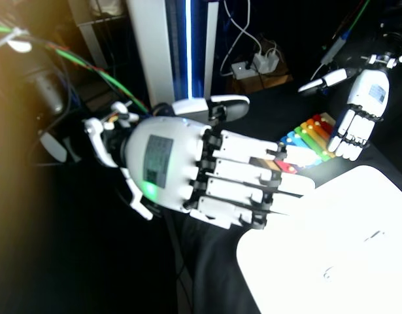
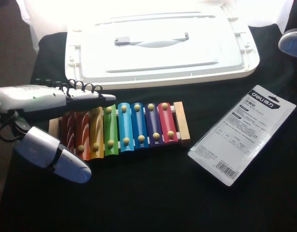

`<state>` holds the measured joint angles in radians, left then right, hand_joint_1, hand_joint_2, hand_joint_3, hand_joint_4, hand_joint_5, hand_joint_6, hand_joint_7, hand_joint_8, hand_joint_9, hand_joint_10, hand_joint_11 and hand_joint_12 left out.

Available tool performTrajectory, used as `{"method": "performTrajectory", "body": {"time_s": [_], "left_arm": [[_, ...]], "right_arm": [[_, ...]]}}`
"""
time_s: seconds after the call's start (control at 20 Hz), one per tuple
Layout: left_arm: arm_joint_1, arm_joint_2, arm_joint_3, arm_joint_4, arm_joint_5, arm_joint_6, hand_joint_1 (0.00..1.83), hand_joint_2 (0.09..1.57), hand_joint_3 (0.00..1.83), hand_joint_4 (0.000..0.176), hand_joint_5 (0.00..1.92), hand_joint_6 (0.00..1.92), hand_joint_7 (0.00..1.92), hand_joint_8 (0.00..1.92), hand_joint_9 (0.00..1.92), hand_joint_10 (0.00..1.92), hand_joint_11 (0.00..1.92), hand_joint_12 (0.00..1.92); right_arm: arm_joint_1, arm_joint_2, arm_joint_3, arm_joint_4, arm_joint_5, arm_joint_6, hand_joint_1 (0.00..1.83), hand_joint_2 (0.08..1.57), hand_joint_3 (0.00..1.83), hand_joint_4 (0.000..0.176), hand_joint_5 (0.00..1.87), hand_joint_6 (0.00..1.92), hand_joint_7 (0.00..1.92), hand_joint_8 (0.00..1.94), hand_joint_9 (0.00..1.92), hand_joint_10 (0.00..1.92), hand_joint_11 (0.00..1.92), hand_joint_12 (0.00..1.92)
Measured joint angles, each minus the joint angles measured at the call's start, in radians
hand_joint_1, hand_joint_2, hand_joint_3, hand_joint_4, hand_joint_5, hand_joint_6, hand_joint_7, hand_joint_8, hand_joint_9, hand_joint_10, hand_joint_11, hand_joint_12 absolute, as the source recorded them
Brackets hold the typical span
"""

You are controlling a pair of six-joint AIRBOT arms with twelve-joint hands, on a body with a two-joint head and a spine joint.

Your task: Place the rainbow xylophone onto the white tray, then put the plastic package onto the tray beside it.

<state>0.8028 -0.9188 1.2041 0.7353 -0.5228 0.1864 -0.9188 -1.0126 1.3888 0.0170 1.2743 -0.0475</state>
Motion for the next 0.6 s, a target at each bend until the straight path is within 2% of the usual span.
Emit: {"method": "performTrajectory", "body": {"time_s": [0.05, 0.15, 0.2, 0.25, 0.3, 0.35, 0.4, 0.5, 0.55, 0.6], "left_arm": [[0.0, -0.002, 0.005, 0.002, 0.001, 0.0, 0.46, 0.7, 0.0, 0.055, 0.0, 0.0, 0.06, 0.01, 0.02, 0.0, 0.0, 0.0], [0.0, -0.006, 0.012, 0.0, 0.006, 0.0, 0.46, 0.71, 0.0, 0.045, 0.0, 0.0, 0.06, 0.01, 0.01, 0.0, 0.0, 0.0], [0.0, -0.013, 0.019, 0.0, 0.009, 0.0, 0.48, 0.7, 0.0, 0.06, 0.0, 0.0, 0.05, 0.0, 0.01, 0.0, 0.0, 0.0], [0.0, -0.019, 0.022, 0.0, 0.019, 0.0, 0.5, 0.69, 0.0, 0.06, 0.0, 0.0, 0.05, 0.0, 0.0, 0.0, 0.0, 0.0], [0.0, -0.025, 0.026, 0.001, 0.021, 0.0, 0.49, 0.69, 0.0, 0.05, 0.0, 0.0, 0.04, 0.0, 0.0, 0.0, 0.0, 0.0], [0.0, -0.032, 0.035, 0.001, 0.025, 0.0, 0.51, 0.67, 0.0, 0.069, 0.0, 0.0, 0.02, 0.0, 0.0, 0.0, 0.0, 0.0], [0.0, -0.037, 0.041, 0.0, 0.029, 0.0, 0.53, 0.68, 0.0, 0.065, 0.0, 0.0, 0.01, 0.0, 0.0, 0.0, 0.0, 0.0], [0.0, -0.043, 0.047, -0.001, 0.045, 0.0, 0.52, 0.7, 0.0, 0.07, 0.0, 0.0, 0.01, 0.0, 0.0, 0.0, 0.0, 0.0], [0.0, -0.048, 0.05, -0.001, 0.051, 0.0, 0.54, 0.7, 0.0, 0.068, 0.0, 0.0, 0.01, 0.0, 0.0, 0.0, 0.0, 0.0], [0.0, -0.05, 0.053, -0.001, 0.052, 0.0, 0.54, 0.7, 0.0, 0.058, 0.0, 0.0, 0.01, 0.0, 0.0, 0.0, 0.0, 0.0]], "right_arm": [[0.0, 0.0, 0.0, -0.002, 0.0, 0.0, 0.7, 0.83, 0.0, 0.05, 0.41, 0.0, 0.27, 0.0, 0.2, 0.01, 0.0, 0.47], [0.0, 0.0, 0.0, -0.001, 0.0, 0.0, 0.69, 0.83, 0.0, 0.045, 0.41, 0.0, 0.27, 0.0, 0.2, 0.0, 0.0, 0.44], [0.0, 0.0, 0.0, -0.001, 0.0, 0.0, 0.68, 0.83, 0.0, 0.041, 0.41, 0.0, 0.28, 0.01, 0.21, 0.01, 0.0, 0.44], [0.0, 0.0, 0.0, -0.004, 0.0, 0.0, 0.69, 0.83, 0.0, 0.048, 0.41, 0.0, 0.28, 0.0, 0.21, 0.01, 0.0, 0.46], [0.0, 0.0, 0.0, -0.006, 0.0, 0.0, 0.71, 0.83, 0.0, 0.047, 0.41, 0.0, 0.27, 0.0, 0.2, 0.0, 0.0, 0.46], [0.0, 0.0, 0.0, -0.006, 0.0, 0.0, 0.73, 0.81, 0.0, 0.051, 0.42, 0.0, 0.28, 0.0, 0.21, 0.0, 0.0, 0.49], [0.0, 0.0, 0.0, -0.005, 0.001, 0.0, 0.74, 0.81, 0.0, 0.053, 0.42, 0.0, 0.28, 0.0, 0.21, 0.0, 0.0, 0.49], [0.0, 0.0, 0.0, -0.005, 0.0, 0.0, 0.75, 0.8, 0.0, 0.054, 0.43, 0.0, 0.29, 0.0, 0.22, 0.0, 0.0, 0.52], [0.0, 0.0, 0.0, -0.006, 0.0, 0.0, 0.76, 0.8, 0.0, 0.057, 0.43, 0.0, 0.3, 0.0, 0.22, 0.0, 0.0, 0.53], [0.0, 0.0, 0.0, -0.006, 0.0, 0.0, 0.76, 0.8, 0.0, 0.054, 0.43, 0.0, 0.3, 0.0, 0.22, 0.0, 0.0, 0.53]]}}
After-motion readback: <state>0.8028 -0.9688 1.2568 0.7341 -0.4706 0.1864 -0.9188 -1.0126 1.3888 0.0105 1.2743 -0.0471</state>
